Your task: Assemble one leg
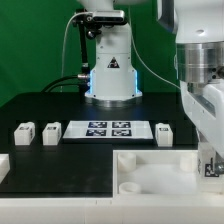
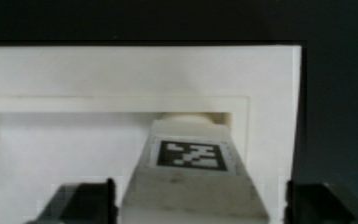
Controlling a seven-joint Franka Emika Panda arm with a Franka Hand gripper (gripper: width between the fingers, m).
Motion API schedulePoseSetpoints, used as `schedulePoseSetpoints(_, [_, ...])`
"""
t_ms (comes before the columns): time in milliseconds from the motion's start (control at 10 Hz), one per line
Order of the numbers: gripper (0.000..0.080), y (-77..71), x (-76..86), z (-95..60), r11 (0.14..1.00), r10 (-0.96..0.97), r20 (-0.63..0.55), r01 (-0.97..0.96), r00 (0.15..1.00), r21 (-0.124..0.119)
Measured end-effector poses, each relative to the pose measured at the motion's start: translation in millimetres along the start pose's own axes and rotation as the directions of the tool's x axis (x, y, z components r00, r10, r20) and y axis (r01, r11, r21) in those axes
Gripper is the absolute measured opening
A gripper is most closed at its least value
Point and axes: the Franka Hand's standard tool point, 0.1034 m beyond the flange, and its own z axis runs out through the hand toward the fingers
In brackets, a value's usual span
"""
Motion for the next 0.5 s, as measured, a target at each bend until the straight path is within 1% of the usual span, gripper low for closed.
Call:
schedulePoseSetpoints(100, [0.0594,0.6,-1.1,-2.2,0.989,-0.145,0.001,0.145,0.989,-0.005])
schedulePoseSetpoints(200, [0.0594,-0.2,-2.0,-4.0,0.963,-0.268,-0.001,0.268,0.963,-0.003])
schedulePoseSetpoints(300, [0.0638,0.4,-3.5,-3.5,0.878,-0.479,-0.007,0.479,0.878,-0.008])
schedulePoseSetpoints(400, [0.0647,0.5,-2.5,-3.0,0.839,-0.544,-0.006,0.543,0.839,-0.009])
schedulePoseSetpoints(500, [0.0647,0.5,-1.7,-2.8,0.767,-0.642,-0.005,0.642,0.767,-0.010])
